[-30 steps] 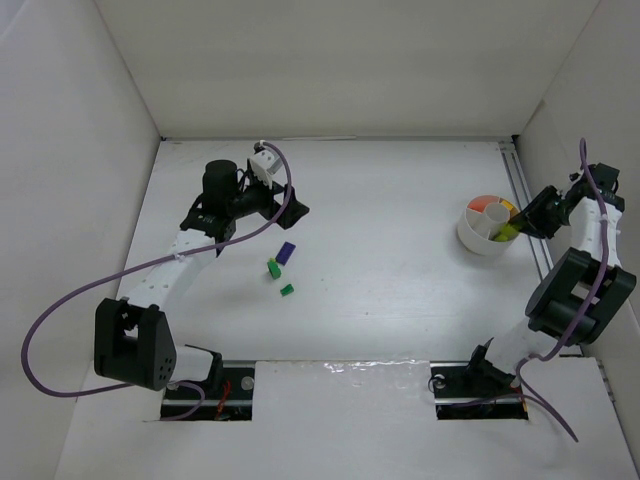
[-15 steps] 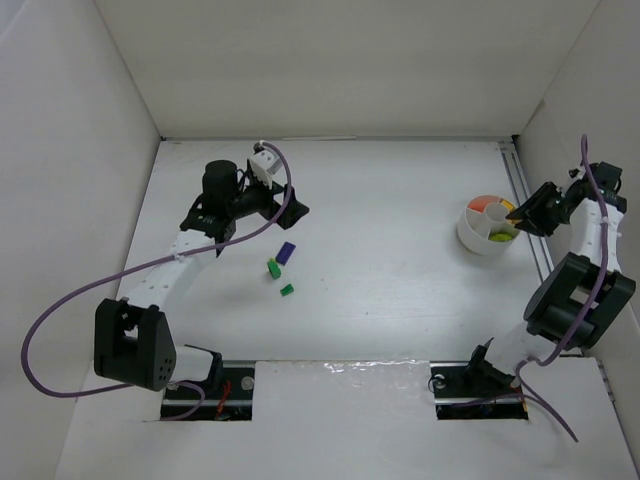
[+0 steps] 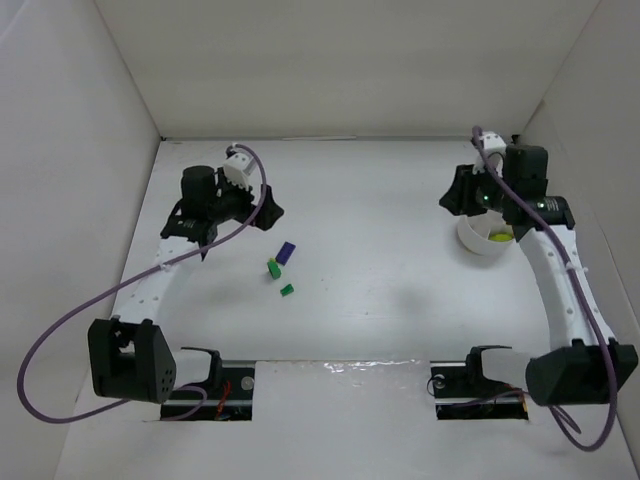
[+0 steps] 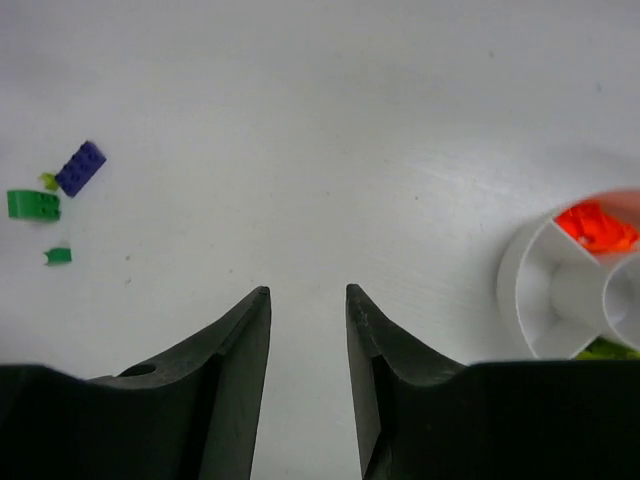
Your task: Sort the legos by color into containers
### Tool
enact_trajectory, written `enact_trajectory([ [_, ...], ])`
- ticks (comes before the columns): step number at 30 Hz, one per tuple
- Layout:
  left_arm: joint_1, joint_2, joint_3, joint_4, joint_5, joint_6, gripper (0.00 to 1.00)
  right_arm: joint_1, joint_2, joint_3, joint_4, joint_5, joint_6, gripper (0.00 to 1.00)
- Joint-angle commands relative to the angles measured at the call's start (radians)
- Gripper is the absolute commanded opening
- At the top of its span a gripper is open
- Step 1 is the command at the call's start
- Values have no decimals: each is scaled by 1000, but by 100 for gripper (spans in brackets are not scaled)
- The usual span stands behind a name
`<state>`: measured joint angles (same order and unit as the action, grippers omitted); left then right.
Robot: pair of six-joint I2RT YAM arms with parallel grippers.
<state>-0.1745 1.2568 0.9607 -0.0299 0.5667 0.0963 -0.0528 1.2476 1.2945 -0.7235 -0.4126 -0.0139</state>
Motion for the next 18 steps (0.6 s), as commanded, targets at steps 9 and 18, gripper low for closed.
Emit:
enact_trajectory([
  [9, 113, -66, -68, -411, 128, 448, 100, 159, -48, -118, 242, 3, -123, 78],
  [18, 79, 61, -91, -536, 13, 657, 81, 156, 81, -34, 158, -12, -133, 82],
])
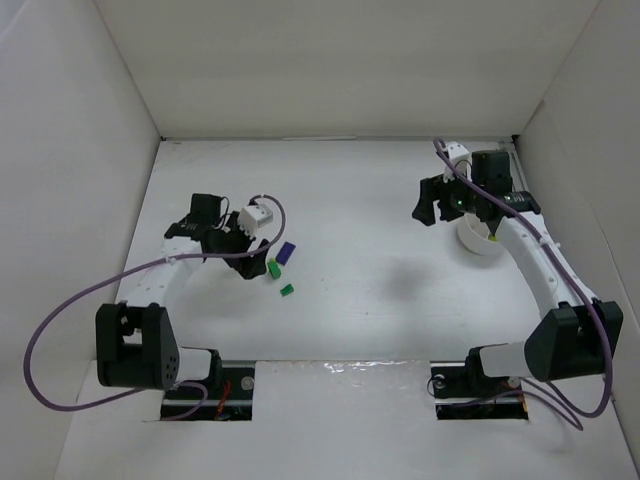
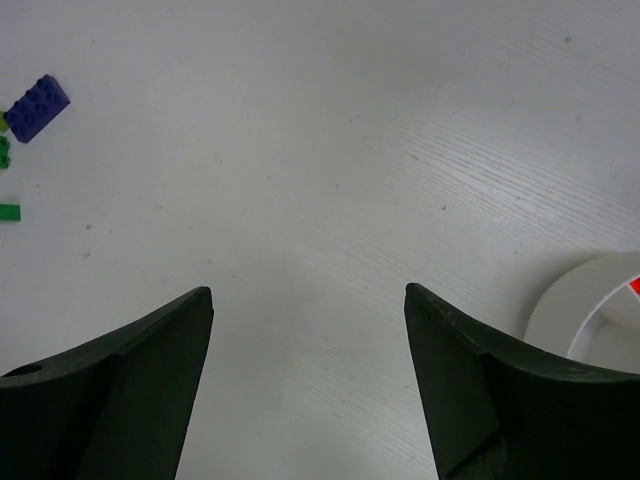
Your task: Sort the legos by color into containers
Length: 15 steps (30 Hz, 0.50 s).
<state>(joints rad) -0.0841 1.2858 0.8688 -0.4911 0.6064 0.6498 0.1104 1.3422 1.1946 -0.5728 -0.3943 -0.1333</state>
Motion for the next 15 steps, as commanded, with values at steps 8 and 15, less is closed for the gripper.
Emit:
enact_trajectory([
  [8, -80, 134, 50, -49, -59, 112, 81, -49, -14, 76, -16, -52, -23, 83],
  [15, -144, 208, 90, -30, -79, 103, 77, -67, -23, 66, -25, -61, -23, 84],
])
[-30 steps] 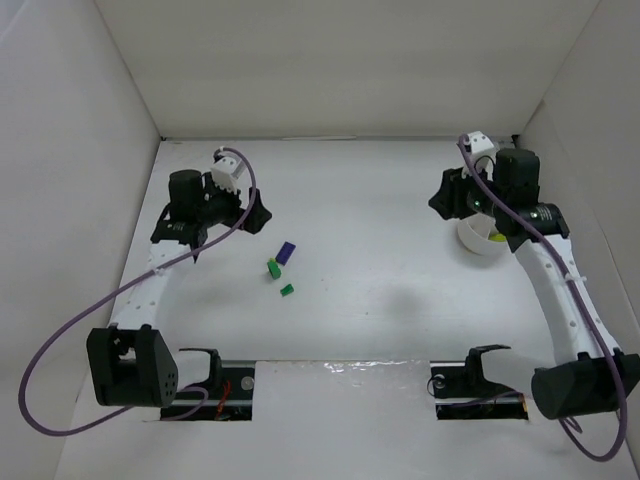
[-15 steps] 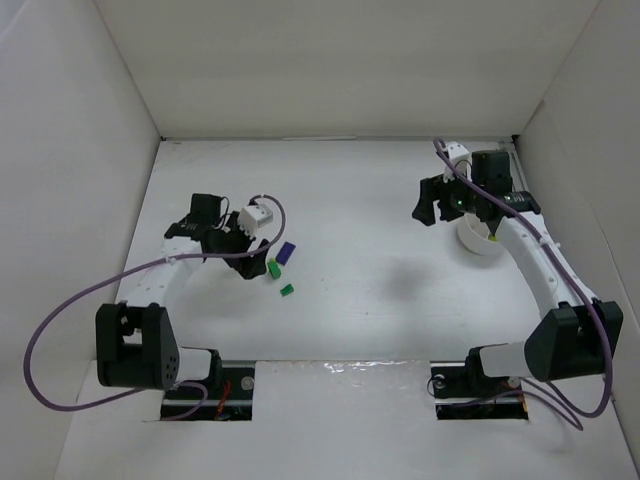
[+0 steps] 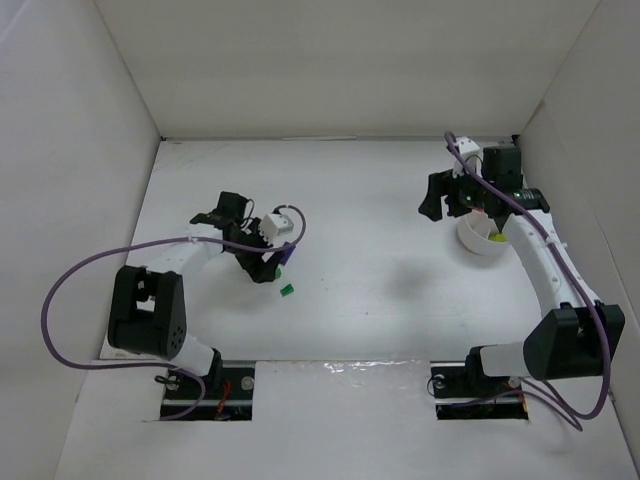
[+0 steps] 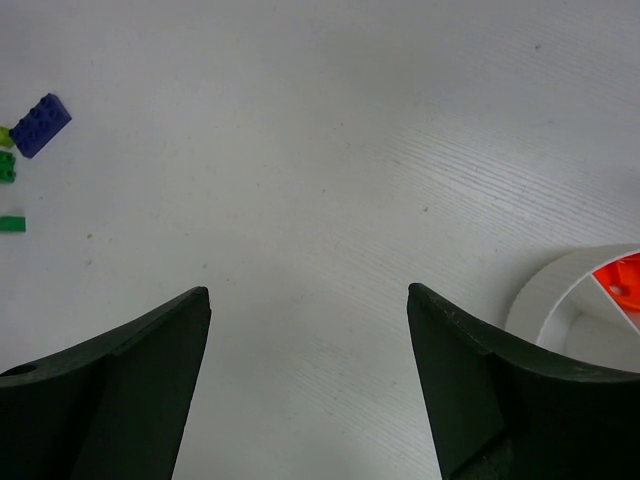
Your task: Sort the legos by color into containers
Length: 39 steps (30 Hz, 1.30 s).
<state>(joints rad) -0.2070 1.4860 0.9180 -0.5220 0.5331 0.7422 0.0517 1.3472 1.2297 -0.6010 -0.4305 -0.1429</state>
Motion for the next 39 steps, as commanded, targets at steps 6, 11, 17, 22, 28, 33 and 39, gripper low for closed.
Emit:
enact_trajectory([
  [6, -42, 42, 51, 34, -58, -10, 72, -27, -37, 22, 3, -25, -14, 86],
  [11, -52, 76, 61, 34, -58, -10, 60, -36, -37, 22, 3, -25, -14, 86],
  [17, -63, 85, 61, 34, -58, -10, 42, -36, -37, 13, 3, -34, -14, 87],
  [22, -63, 76, 61, 34, -15, -8, 32, -36, -37, 13, 3, -74, 9, 87],
  [28, -34, -41, 18, 68, 109, 42, 19, -36, -19, 13, -6, -247, 58, 89],
  [33, 23, -168, 9, 102, 320, 65, 9, -36, 1, 13, 35, -491, 158, 91],
  [39, 23, -332, -1, 352, 421, -139, 7, -27, 55, -9, 194, -652, 360, 99],
])
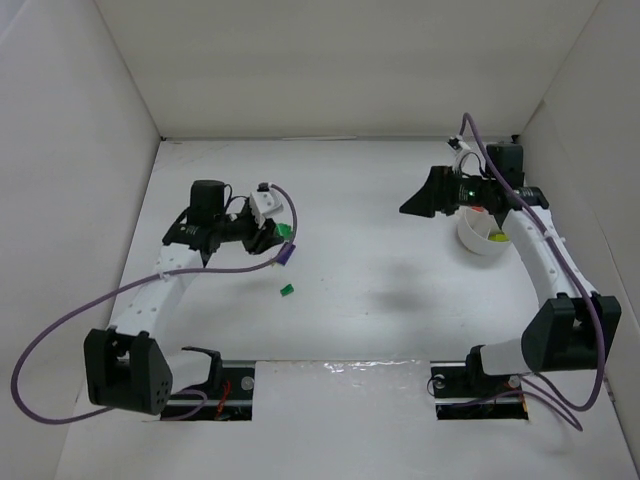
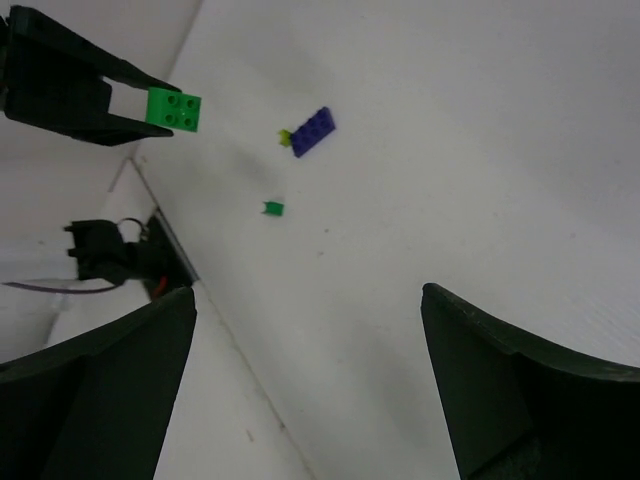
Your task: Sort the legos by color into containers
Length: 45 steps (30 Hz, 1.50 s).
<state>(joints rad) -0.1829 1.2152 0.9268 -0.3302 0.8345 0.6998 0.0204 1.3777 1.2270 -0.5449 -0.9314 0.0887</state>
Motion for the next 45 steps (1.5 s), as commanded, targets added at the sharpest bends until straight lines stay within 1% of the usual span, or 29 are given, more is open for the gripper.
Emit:
enact_trajectory([
  [1, -13, -89, -9, 196, 120, -129, 7, 16, 40, -6, 164, -191, 190, 97],
  [3, -39, -98, -9, 281, 132, -204, 6, 26, 55, -6, 225, -219, 241, 96],
  [5, -50, -111, -9, 331, 141, -261, 5, 65, 70, 17, 266, -251, 288, 93],
  [6, -59, -111, -9, 361, 141, -295, 5, 78, 79, 17, 284, -262, 339, 91],
  [7, -59, -111, 0, 422, 152, -365, 5, 88, 95, 17, 333, -274, 368, 89],
  [8, -59, -111, 0, 451, 161, -397, 3, 110, 104, 28, 351, -296, 391, 89],
  [10, -70, -102, 0, 515, 161, -439, 3, 130, 129, 39, 393, -305, 443, 95],
  [12, -84, -102, 9, 528, 152, -463, 3, 162, 138, 68, 413, -346, 459, 99],
  [15, -95, -102, 18, 569, 143, -485, 3, 208, 190, 97, 451, -389, 482, 99],
  [18, -105, -111, 9, 634, 152, -546, 2, 240, 239, 146, 497, -409, 528, 99],
  [19, -115, -111, 9, 643, 152, -557, 2, 240, 265, 169, 543, -423, 569, 97],
  [21, -115, -120, 9, 663, 152, -582, 2, 254, 290, 196, 556, -423, 583, 96],
  [22, -115, -120, -2, 680, 141, -598, 2, 280, 302, 213, 568, -438, 592, 96],
  [24, -115, -129, -13, 730, 141, -644, 1, 305, 334, 255, 580, -449, 608, 90],
  [26, -115, -129, -22, 753, 132, -674, 1, 318, 353, 278, 611, -458, 641, 87],
  [27, -115, -129, -22, 763, 132, -689, 0, 319, 369, 278, 631, -458, 686, 87],
  [29, -115, -140, -34, 777, 132, -700, 0, 342, 385, 287, 692, -474, 726, 87],
  [32, -115, -140, -45, 803, 121, -721, 0, 351, 408, 296, 772, -498, 802, 82],
  [35, -124, -149, -66, 835, 97, -721, 0, 362, 429, 307, 870, -521, 894, 81],
  [38, -124, -149, -94, 888, 72, -730, 0, 388, 452, 330, 879, -543, 913, 78],
  [45, -133, -138, -115, 933, 63, -720, 0, 408, 485, 353, 924, -543, 963, 74],
])
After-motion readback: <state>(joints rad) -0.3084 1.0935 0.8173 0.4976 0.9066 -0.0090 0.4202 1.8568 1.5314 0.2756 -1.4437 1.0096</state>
